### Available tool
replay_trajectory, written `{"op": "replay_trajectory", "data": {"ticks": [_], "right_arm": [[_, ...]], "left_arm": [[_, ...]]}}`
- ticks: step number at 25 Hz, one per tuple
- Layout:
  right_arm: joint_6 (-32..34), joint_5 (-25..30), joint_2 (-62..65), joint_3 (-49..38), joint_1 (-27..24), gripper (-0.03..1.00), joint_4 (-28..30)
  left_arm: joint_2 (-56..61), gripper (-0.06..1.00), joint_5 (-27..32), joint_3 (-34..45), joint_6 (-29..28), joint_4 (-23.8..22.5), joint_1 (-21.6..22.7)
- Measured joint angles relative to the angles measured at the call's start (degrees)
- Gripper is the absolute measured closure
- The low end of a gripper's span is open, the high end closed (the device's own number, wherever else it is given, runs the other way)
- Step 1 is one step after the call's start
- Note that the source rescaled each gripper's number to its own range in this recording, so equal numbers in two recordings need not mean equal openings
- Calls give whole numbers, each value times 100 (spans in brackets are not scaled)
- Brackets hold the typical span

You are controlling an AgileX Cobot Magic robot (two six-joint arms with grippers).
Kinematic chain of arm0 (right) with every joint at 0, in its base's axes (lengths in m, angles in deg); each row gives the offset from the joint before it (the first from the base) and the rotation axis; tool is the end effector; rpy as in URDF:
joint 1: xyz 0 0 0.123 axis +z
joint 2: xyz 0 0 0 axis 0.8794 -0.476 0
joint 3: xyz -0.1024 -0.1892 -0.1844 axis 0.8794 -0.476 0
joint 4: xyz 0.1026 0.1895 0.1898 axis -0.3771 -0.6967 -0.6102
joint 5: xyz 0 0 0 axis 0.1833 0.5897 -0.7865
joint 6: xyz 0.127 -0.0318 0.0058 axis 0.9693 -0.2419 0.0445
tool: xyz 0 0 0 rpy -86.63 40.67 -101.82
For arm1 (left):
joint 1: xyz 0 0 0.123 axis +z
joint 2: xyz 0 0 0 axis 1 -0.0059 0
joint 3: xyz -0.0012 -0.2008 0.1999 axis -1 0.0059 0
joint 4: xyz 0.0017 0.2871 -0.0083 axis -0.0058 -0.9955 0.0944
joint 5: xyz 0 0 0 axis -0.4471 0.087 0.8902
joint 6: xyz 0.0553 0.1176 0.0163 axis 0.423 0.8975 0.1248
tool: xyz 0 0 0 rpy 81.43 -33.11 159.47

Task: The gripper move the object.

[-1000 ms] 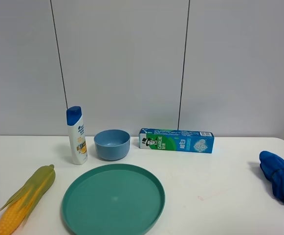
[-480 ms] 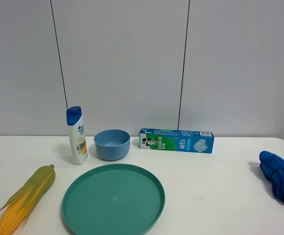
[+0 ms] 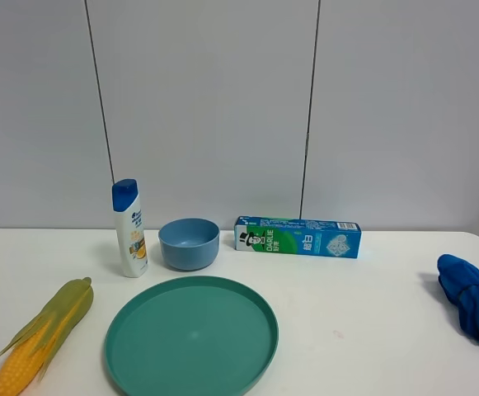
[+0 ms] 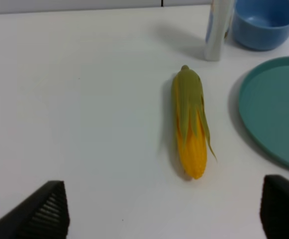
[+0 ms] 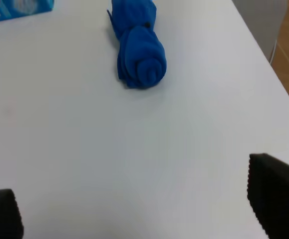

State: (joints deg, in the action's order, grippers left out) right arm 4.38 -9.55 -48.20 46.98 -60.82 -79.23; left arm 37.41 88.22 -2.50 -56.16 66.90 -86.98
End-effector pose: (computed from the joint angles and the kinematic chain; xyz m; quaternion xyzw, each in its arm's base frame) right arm 0.0507 -0.0077 0.2781 0.0518 0.8688 -0.0004 0.4924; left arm 0.0625 -0.0040 0.2805 0.0069 0.8470 -0.0020 0.5315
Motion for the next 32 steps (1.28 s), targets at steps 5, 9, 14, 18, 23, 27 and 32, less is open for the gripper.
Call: {"op": "replay_trajectory", "data": {"ticks": [5, 9, 14, 18, 23, 27, 32], "right_arm": [[98, -514, 0, -183, 0, 7, -16], [136, -636, 0, -238, 0, 7, -16], [137, -636, 0, -256, 0, 7, -16], [137, -636, 0, -256, 0, 7, -16], [137, -640, 0, -256, 0, 7, -16], [137, -646, 0, -256, 0, 7, -16], [137, -646, 0, -256, 0, 7, -16]], "left_arm": [[0, -6, 0, 0, 0, 0, 0], [0, -6, 0, 0, 0, 0, 0], [0, -6, 0, 0, 0, 0, 0], [0, -6, 0, 0, 0, 0, 0], [0, -6, 0, 0, 0, 0, 0], [0, -6, 0, 0, 0, 0, 0], [0, -6, 0, 0, 0, 0, 0]]}}
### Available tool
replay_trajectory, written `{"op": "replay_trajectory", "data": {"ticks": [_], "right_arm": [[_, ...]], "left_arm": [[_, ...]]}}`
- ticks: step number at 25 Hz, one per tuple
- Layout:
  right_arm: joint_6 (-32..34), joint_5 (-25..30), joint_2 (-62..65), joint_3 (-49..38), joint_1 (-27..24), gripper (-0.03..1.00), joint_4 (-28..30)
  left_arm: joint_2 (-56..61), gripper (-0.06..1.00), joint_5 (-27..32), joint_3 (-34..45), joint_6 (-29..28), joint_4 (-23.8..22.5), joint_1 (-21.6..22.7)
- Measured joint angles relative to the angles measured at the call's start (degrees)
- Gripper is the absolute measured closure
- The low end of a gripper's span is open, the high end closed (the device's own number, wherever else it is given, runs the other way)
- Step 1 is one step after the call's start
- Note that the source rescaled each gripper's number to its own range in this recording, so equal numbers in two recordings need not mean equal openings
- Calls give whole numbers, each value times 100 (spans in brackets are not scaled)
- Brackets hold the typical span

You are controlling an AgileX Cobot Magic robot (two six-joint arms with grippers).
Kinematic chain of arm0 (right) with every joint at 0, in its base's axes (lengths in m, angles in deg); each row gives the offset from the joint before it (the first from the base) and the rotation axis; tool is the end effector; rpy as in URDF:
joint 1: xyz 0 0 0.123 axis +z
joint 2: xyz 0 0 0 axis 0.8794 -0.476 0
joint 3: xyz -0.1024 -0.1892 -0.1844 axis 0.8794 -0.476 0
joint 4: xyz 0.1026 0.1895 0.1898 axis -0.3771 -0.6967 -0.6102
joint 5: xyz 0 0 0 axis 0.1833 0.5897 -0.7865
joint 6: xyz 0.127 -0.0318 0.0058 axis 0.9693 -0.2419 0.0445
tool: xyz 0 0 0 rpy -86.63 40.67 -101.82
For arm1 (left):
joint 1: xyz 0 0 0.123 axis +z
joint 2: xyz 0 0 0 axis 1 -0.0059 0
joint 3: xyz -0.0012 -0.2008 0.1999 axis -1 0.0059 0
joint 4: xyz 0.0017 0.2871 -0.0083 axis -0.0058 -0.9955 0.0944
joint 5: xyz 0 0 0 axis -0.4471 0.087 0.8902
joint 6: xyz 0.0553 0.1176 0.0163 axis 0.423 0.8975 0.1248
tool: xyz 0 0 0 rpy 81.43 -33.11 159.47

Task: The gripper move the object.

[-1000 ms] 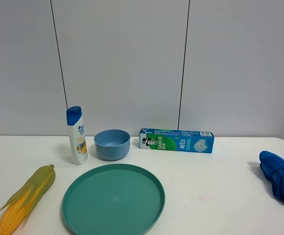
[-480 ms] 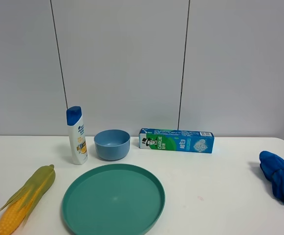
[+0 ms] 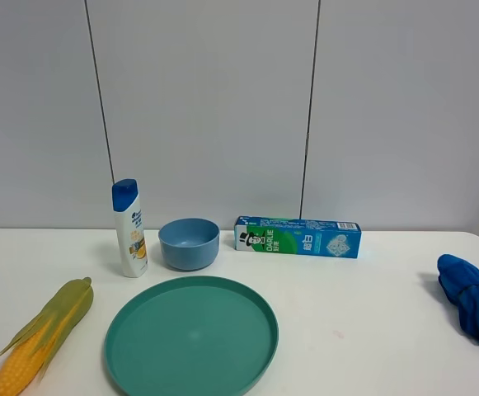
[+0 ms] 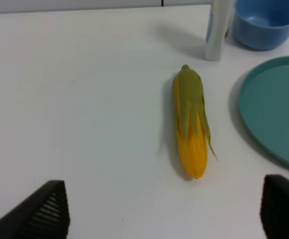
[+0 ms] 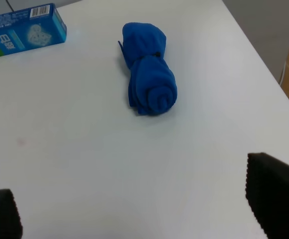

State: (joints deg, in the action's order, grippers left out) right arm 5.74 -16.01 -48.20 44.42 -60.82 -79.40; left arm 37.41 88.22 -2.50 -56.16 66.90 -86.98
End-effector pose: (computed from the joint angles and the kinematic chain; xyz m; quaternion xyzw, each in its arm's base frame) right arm 0.0631 -0.0067 0.2758 0.0583 0.8512 0.0090 0.5216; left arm 0.0625 -0.0040 0.2805 0.0069 0.8470 -0.0020 0.5315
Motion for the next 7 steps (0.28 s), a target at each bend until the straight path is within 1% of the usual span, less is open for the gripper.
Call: {"op": "replay_trajectory", "data": {"ticks": [7], "right_arm": [[0, 0, 0, 0, 0, 7, 0]], "left_arm": [[0, -6, 0, 0, 0, 0, 0]]}}
